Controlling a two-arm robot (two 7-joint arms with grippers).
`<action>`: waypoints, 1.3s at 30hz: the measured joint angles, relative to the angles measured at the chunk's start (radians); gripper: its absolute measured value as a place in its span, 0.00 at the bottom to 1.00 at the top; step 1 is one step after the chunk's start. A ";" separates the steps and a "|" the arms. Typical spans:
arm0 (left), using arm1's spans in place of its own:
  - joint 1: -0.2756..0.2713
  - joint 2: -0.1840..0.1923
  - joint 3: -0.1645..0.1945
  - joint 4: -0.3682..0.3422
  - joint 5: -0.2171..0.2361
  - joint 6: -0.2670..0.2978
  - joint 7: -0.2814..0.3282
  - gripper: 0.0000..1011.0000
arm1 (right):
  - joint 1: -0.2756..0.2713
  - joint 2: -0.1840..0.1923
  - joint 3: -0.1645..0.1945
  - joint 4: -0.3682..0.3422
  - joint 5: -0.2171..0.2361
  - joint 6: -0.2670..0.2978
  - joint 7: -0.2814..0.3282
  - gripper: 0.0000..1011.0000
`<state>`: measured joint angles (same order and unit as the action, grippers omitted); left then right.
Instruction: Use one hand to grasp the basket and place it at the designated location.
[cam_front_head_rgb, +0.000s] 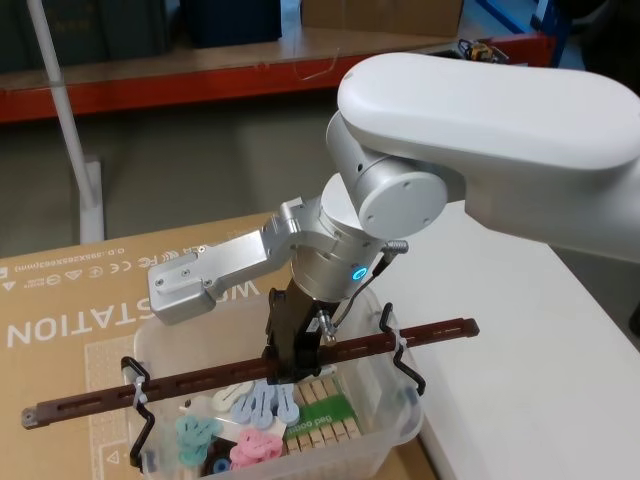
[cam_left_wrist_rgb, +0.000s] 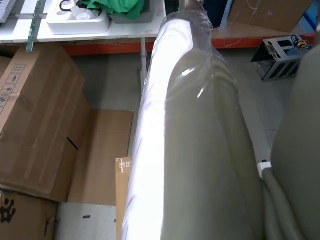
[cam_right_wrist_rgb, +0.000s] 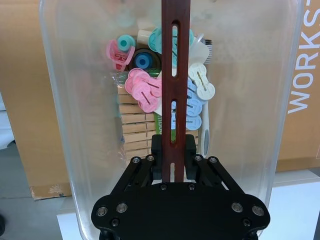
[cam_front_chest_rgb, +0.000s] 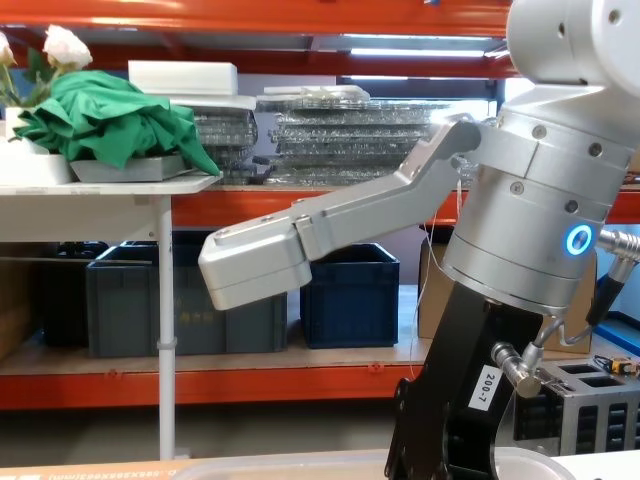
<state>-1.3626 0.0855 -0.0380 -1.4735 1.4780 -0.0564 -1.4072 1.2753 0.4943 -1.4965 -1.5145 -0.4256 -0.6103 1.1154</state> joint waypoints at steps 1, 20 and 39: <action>0.000 0.000 0.000 0.000 0.000 0.000 0.000 0.00 | 0.000 0.000 0.000 0.000 0.000 0.000 0.000 0.24; 0.000 0.000 0.000 0.000 0.000 0.000 0.000 0.00 | -0.006 0.002 0.010 0.017 0.003 0.000 -0.013 0.55; 0.000 0.000 0.000 0.000 0.000 0.000 0.000 0.00 | 0.011 0.008 0.047 0.030 0.031 -0.011 -0.020 0.99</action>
<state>-1.3626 0.0854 -0.0378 -1.4735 1.4779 -0.0564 -1.4072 1.2859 0.5019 -1.4493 -1.4847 -0.3947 -0.6208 1.0957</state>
